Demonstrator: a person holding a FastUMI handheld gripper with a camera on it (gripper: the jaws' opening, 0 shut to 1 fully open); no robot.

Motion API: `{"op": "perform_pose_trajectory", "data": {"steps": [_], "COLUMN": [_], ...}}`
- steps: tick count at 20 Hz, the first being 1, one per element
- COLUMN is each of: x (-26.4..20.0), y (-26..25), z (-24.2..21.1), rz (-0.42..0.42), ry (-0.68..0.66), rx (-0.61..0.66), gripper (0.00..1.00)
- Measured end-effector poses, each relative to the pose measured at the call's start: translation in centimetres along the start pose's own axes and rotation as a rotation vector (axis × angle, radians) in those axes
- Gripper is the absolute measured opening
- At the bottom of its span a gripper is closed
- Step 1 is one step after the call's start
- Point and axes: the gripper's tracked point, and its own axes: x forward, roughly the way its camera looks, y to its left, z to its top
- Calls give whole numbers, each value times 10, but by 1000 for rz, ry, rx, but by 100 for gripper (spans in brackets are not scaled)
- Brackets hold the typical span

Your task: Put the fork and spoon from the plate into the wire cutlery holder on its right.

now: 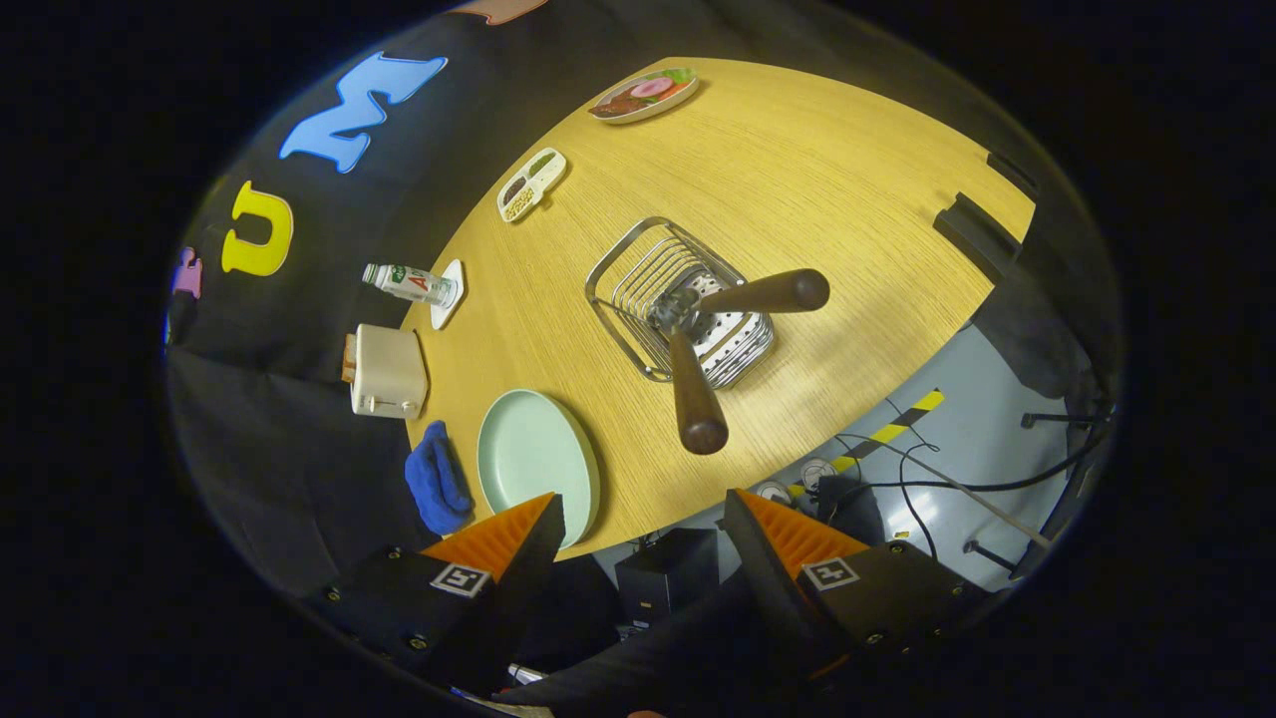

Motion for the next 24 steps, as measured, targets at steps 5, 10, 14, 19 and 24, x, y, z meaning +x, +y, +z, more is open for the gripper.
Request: {"op": "perform_pose_trajectory", "data": {"steps": [5,10,14,19,24], "x": [-1,-21,-47,-103,-162], "y": [6,16,35,71,93], "z": [1,38,68,114,148], "rz": [-13,-77,-105,-137,-194], "ry": [-19,-193,-367,-686,-954], "rx": [-76,-252,-411,-565,-609], "gripper": [98,98,98,98,98]}}
